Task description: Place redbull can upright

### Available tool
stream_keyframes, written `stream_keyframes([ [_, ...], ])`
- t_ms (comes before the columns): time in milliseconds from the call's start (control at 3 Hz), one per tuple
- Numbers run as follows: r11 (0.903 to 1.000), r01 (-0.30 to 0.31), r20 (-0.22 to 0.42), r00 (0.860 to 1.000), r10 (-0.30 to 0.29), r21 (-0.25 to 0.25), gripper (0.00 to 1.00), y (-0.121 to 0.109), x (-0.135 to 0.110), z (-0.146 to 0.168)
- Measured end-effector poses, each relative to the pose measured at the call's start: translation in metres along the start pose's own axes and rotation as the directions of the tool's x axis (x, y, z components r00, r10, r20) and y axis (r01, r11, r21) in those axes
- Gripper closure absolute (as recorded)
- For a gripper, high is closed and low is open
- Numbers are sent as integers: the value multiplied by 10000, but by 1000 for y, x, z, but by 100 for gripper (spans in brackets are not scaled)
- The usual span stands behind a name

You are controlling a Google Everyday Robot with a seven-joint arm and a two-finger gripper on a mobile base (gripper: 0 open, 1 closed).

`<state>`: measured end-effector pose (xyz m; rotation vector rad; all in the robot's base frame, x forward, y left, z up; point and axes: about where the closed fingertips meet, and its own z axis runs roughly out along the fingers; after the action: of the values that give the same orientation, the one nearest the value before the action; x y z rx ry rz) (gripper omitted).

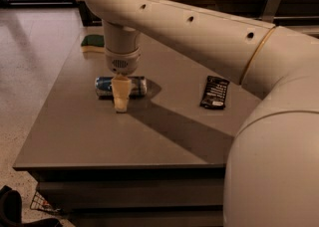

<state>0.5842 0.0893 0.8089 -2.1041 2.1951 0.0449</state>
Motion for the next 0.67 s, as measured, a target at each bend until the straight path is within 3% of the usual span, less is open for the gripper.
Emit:
stream_keyframes([
  [667,10000,-1,-1,10000,1,0,94,-1,-1,-11],
])
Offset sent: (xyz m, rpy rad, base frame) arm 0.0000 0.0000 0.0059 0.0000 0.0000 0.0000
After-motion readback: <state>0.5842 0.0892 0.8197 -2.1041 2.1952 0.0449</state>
